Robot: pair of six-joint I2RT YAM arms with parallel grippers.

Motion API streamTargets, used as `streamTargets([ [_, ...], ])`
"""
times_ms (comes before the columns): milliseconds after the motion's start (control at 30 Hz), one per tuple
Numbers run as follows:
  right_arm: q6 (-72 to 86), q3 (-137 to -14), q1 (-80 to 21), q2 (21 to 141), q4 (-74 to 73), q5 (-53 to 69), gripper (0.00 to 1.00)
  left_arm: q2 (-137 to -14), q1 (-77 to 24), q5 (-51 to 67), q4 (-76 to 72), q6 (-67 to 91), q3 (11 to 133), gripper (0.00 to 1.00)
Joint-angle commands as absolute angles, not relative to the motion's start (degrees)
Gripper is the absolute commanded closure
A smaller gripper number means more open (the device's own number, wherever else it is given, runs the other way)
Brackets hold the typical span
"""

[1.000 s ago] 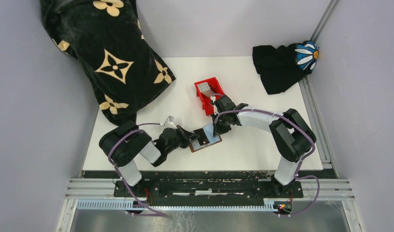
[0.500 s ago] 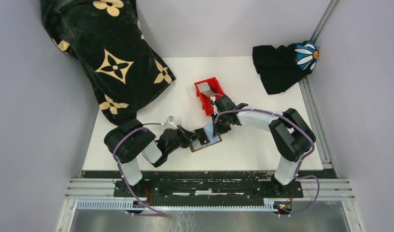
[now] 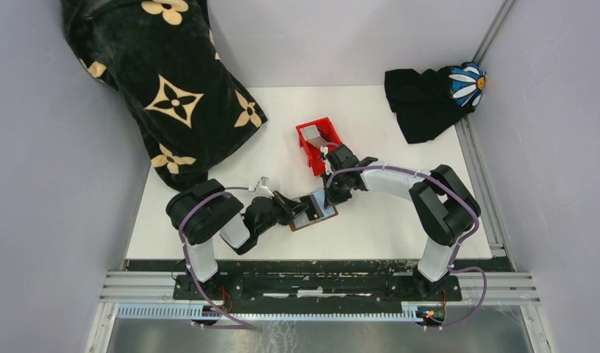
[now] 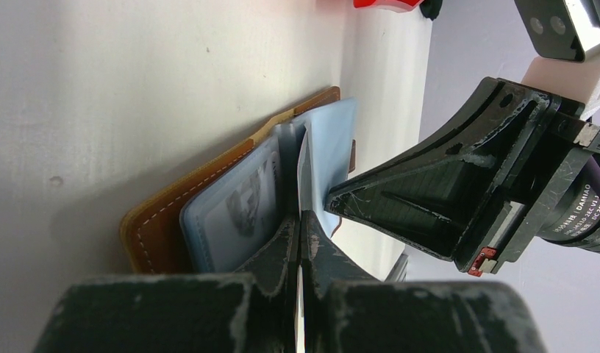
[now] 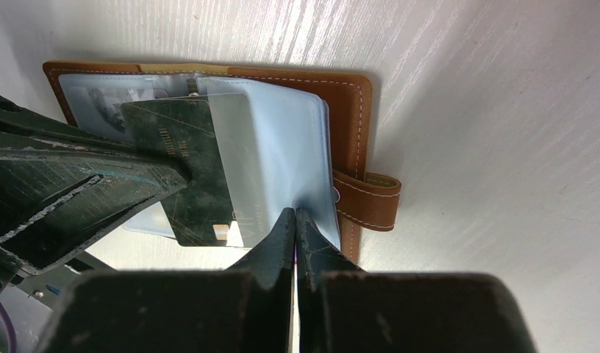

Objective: Put the credit cards into the card holder
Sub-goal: Insert the credit card into the card holder.

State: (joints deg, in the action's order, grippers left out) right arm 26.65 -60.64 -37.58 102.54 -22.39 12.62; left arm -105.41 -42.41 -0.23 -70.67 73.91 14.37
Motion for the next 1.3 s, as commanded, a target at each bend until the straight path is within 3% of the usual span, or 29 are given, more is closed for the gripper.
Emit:
streamTargets([
  [0,26.19,-61.83,-37.65,103.80,-21.72,12.44,0.99,-106.88,-43.22,-1.49,-67.99,74.98,15.56,0.97],
  [300,26.19,-62.12,-37.65,102.84,-21.92,12.11,0.98,-109.80,-44.00,-1.79,-67.19,75.18,17.56,0.97],
  [833,24.67,-64.06,-37.94,96.47,-25.82,4.95,0.76,-110.04,-44.36,-4.38,-62.67,74.03,18.19,0.97],
  [1100,23.30,-64.61,-37.96,96.66,-28.54,0.56,0.74,-109.51,-44.33,-4.22,-60.15,72.65,18.84,0.96],
  [1267,23.57,-64.06,-37.96,98.15,-28.13,0.03,0.74,-109.12,-44.33,-3.65,-58.38,72.20,19.29,0.89],
])
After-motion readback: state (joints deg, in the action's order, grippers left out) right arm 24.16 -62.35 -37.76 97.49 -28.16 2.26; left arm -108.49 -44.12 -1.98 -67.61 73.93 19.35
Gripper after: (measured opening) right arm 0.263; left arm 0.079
